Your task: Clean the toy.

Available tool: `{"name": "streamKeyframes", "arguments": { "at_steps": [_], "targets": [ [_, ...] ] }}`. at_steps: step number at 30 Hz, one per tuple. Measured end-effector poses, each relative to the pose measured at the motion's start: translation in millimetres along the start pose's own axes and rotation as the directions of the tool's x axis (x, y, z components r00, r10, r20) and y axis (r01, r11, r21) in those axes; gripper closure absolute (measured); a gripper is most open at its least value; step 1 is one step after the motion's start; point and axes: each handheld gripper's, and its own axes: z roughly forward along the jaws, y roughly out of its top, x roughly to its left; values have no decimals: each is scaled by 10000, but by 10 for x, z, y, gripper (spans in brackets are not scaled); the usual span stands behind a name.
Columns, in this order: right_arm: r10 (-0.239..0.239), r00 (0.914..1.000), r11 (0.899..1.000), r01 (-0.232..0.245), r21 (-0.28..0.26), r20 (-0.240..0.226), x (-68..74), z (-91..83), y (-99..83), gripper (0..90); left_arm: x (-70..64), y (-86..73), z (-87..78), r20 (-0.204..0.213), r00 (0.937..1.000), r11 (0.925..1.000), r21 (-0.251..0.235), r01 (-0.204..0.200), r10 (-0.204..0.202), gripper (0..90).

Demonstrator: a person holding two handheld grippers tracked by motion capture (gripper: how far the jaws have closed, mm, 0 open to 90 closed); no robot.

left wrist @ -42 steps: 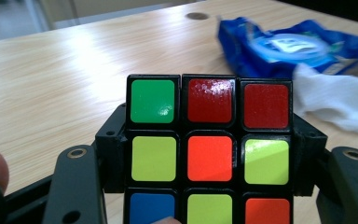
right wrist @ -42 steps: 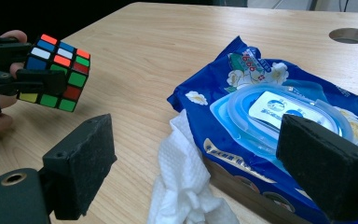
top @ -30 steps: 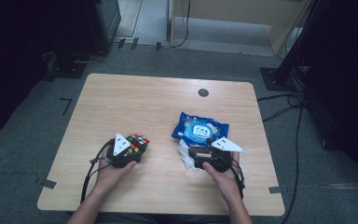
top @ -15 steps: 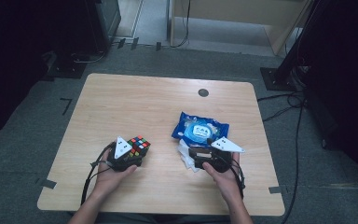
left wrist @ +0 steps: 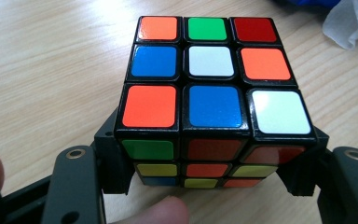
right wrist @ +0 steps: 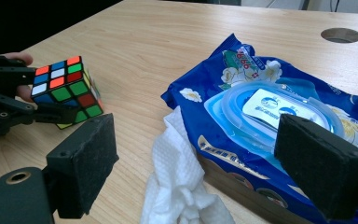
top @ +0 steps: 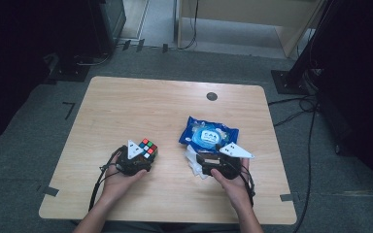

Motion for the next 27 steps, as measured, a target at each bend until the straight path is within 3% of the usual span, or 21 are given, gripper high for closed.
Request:
{"name": "streamKeyframes", "arguments": {
  "at_steps": [2,6,10,13,15,19,22,27],
  "targets": [
    [-14,10000,10000,14,17,5,4,3,-2,126,-3,7,7,-58,10000,10000,60,-45,45,336],
    [-14,10000,10000,14,27,10,5,9,-4,126,42,8,11,-198,9992,9993,138,359,-356,336],
    [-12,10000,10000,12,-3,-2,8,-1,1,126,77,0,-4,-21,9993,9993,68,378,-378,331],
    [104,9998,9999,-104,-4,-150,-1,-15,13,119,66,13,-72,-123,9997,9997,-137,194,-196,221],
    [150,9996,9999,-150,-16,-234,-28,-30,46,102,84,36,-136,-31,9993,9991,-180,383,-384,144],
    [286,9988,9996,-285,32,-392,-116,-127,115,50,150,67,-304,158,9963,9955,-412,851,-845,88],
    [56,9999,9993,-52,358,-122,-219,-234,119,0,206,64,-435,-129,9959,9956,-298,893,-897,83],
    [402,9972,9978,-434,509,626,-443,-465,73,0,400,-19,-704,-453,9916,9925,-225,1202,-1211,60]
  ]
}}
